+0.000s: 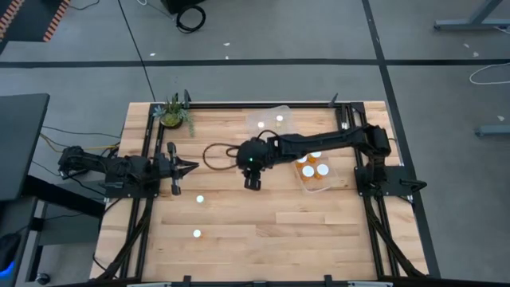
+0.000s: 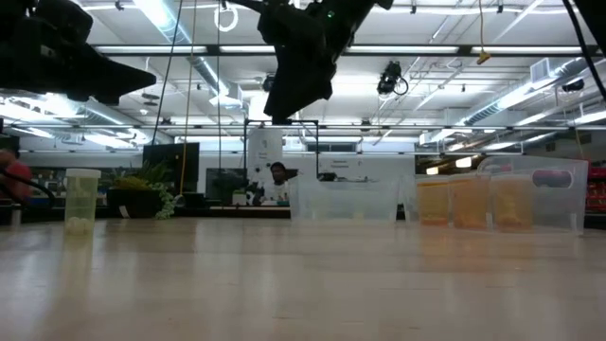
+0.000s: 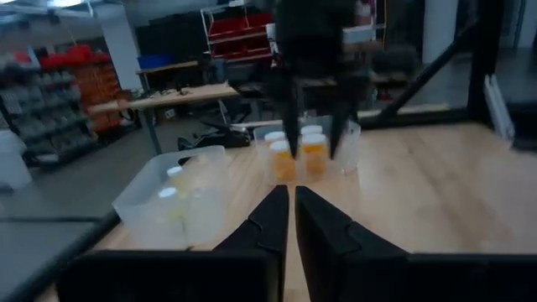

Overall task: Pick and place medicine bottles into bin by pill shape (circle, oval)
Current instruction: Put the small yellow pill bottle into the top transparent bin

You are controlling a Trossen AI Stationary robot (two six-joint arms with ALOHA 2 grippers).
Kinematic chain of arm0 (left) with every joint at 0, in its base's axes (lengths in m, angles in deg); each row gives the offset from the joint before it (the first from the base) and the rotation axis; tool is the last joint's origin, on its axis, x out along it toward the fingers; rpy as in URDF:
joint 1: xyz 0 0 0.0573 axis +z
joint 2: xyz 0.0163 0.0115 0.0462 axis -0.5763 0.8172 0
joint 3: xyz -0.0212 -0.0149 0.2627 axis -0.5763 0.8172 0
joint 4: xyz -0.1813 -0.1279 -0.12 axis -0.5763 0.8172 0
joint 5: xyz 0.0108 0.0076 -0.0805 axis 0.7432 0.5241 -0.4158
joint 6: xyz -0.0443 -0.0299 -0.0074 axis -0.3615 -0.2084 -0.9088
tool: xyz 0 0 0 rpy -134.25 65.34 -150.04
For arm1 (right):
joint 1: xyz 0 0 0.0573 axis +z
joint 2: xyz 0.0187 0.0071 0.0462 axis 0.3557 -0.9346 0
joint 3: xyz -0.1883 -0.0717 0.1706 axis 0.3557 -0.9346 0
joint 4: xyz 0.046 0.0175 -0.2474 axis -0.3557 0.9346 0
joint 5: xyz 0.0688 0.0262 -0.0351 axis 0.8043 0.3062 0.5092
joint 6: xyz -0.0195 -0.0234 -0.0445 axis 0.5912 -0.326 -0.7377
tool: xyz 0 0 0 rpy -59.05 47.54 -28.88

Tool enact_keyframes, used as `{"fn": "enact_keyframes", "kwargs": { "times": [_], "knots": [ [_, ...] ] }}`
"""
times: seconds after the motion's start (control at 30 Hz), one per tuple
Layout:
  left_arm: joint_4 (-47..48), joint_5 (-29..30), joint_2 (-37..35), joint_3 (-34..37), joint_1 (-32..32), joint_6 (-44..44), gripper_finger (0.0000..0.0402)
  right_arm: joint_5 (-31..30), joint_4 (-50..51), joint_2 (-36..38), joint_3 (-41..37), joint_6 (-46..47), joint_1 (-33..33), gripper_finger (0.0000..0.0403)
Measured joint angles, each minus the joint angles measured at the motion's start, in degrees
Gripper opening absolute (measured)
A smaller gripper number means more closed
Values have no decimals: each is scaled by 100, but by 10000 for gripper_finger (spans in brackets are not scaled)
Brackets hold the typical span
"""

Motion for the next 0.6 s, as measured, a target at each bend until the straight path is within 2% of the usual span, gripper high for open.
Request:
{"fn": "enact_keyframes", "kwargs": {
  "times": [0.17,0.27,0.37,0.47,0.6],
  "knots": [
    [137,-11,11,-48,-6,-773,26,-3,8,0,-227,266,367,174],
    [700,-247,128,-387,-4,-1246,20,-170,4,0,-330,414,572,174],
    [1263,-305,476,-660,-6,-1657,17,-395,19,0,-383,467,717,174],
    [1393,-339,945,-882,-8,-1799,21,-532,102,0,-385,468,803,174],
    [1765,-732,1699,-1229,-13,-2067,39,-581,415,0,-385,492,826,174]
  ]
}}
